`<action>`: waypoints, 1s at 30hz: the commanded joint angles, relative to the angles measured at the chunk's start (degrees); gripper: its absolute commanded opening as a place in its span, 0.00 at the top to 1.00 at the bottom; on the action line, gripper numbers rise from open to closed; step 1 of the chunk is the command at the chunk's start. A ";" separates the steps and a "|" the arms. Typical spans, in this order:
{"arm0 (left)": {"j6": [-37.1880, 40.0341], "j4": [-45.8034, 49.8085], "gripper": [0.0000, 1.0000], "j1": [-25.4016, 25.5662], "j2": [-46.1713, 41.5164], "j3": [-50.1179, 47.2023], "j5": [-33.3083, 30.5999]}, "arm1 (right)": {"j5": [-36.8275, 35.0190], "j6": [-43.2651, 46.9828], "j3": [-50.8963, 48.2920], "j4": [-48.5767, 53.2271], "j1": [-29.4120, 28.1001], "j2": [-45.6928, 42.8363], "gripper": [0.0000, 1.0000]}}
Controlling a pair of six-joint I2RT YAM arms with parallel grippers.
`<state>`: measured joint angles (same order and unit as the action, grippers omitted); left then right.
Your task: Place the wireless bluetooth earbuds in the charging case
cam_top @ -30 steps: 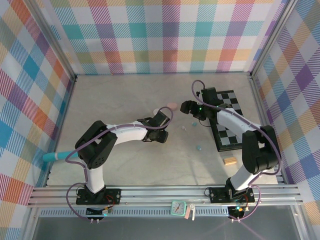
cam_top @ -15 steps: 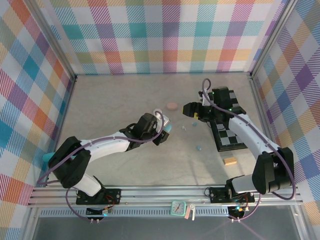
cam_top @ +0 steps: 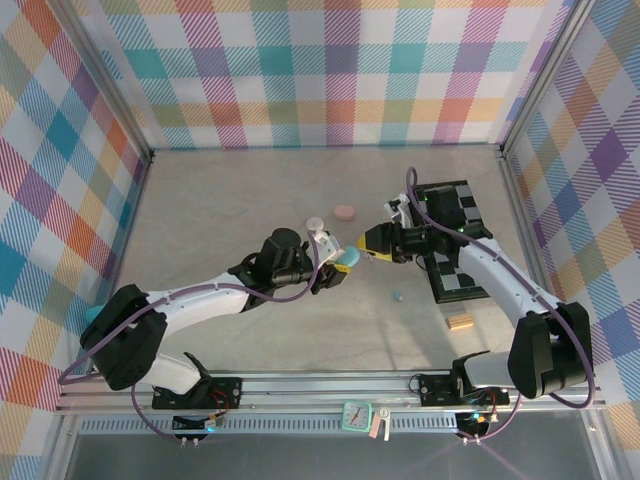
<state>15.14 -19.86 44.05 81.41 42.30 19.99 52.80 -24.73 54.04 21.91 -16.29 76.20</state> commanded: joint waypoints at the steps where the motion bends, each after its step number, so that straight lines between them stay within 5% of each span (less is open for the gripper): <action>1: 1.40 -3.33 0.63 -0.45 -1.60 1.05 3.32 | 3.67 -0.23 -1.32 -1.96 -0.22 0.76 0.35; 11: 2.66 -5.84 0.62 0.13 -1.32 1.73 5.76 | 3.90 -1.80 -1.06 -4.07 -1.84 3.29 0.54; 22: 3.28 -7.46 0.62 0.49 -0.63 1.82 4.28 | 4.20 -2.24 0.01 -3.03 -3.30 5.09 0.58; 30: 3.29 -10.39 0.57 0.46 0.55 1.48 4.21 | 2.58 -3.90 0.47 -3.18 -3.39 4.49 0.74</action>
<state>17.56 -22.83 44.16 81.95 42.48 22.94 55.51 -27.66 53.36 18.63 -19.14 80.55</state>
